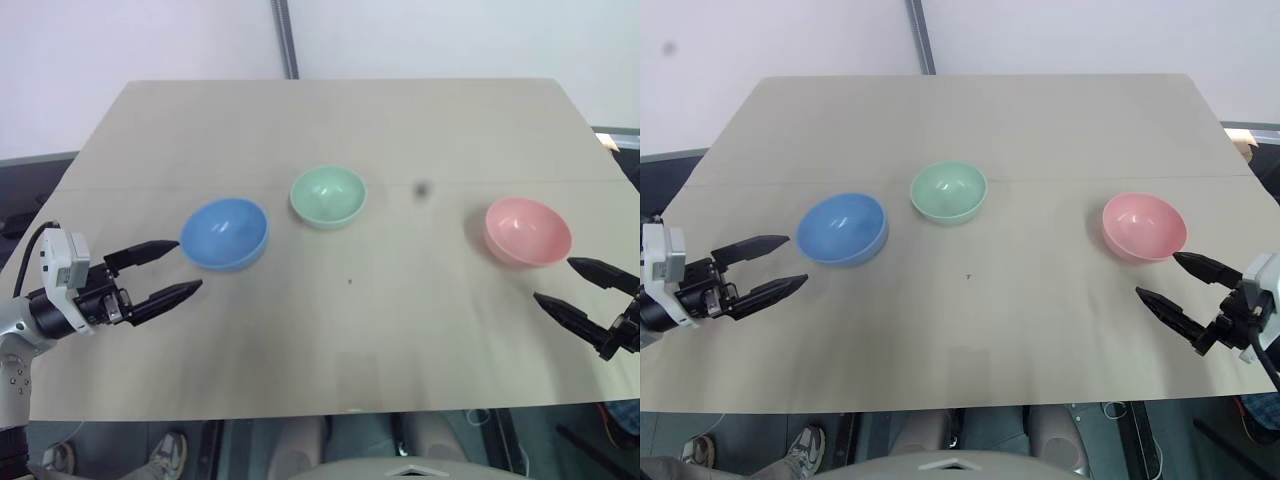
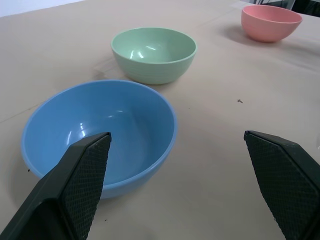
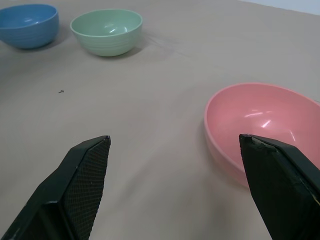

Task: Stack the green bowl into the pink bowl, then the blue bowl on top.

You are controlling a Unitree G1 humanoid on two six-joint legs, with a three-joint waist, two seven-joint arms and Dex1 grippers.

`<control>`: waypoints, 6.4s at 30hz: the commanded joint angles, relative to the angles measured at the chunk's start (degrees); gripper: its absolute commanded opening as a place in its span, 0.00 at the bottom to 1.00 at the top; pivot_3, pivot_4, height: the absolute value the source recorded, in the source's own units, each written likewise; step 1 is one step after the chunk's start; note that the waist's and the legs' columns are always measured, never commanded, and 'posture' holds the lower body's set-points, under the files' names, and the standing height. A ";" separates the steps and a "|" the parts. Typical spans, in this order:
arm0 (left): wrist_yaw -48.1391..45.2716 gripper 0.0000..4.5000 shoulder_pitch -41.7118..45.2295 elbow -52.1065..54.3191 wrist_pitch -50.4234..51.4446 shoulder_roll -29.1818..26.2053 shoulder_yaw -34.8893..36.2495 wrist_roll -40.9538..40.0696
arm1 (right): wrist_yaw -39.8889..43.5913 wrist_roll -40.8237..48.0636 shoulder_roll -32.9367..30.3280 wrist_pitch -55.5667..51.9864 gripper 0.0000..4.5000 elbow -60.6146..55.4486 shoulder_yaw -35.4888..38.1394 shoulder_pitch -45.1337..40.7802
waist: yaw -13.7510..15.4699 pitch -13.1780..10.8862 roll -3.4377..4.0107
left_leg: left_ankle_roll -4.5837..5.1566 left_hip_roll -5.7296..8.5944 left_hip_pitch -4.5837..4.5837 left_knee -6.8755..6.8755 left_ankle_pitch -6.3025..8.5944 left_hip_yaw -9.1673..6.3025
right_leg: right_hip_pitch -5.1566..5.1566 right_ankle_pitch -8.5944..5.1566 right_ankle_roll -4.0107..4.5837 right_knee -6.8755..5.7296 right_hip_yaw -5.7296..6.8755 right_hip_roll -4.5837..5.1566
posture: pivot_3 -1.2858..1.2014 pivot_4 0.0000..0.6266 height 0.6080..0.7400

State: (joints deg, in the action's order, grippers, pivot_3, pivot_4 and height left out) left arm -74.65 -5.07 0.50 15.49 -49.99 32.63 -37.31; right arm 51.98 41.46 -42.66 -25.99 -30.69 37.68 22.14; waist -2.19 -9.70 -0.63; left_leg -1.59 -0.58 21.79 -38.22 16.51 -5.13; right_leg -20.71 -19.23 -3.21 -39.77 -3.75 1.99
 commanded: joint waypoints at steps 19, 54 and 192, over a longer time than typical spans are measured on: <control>-0.63 1.00 -0.46 7.03 4.11 -0.73 -0.13 -3.60 | -4.96 -7.02 -0.08 2.67 0.99 -0.79 -6.06 -5.35 | -0.01 0.00 0.00 | 0.00 0.00 0.00 0.00 0.00 -0.02 | -0.01 0.00 0.00 -0.01 -0.01 0.00 | 0.52 0.24 1.00; 0.85 1.00 5.84 20.90 6.20 1.45 -12.40 -8.97 | -14.09 -27.69 -11.14 -25.88 0.01 7.91 -37.06 -37.43 | -0.19 -0.07 0.06 | 0.03 0.11 0.94 -0.19 0.01 -0.11 | -0.95 0.01 -0.01 -0.13 -0.01 -0.01 | 0.52 0.24 1.00; -7.49 1.00 80.47 -60.56 -44.95 13.74 -55.50 48.44 | -19.90 -13.56 0.09 -14.66 0.84 -25.76 -19.84 -15.06 | -0.42 -0.27 -0.17 | -0.27 0.29 1.15 -0.46 -0.20 -0.29 | -0.86 0.04 0.01 -0.25 0.44 -0.10 | 0.52 0.24 1.00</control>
State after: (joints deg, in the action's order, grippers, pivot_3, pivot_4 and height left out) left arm -81.14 73.54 -58.70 -27.17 -35.98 -23.38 10.56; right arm 32.54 27.49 -42.93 -42.28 -54.13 17.52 7.37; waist -2.61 -9.97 -0.80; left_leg -1.86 -0.29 22.94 -38.68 16.31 -5.42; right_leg -21.57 -19.19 -3.20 -40.03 -3.32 1.90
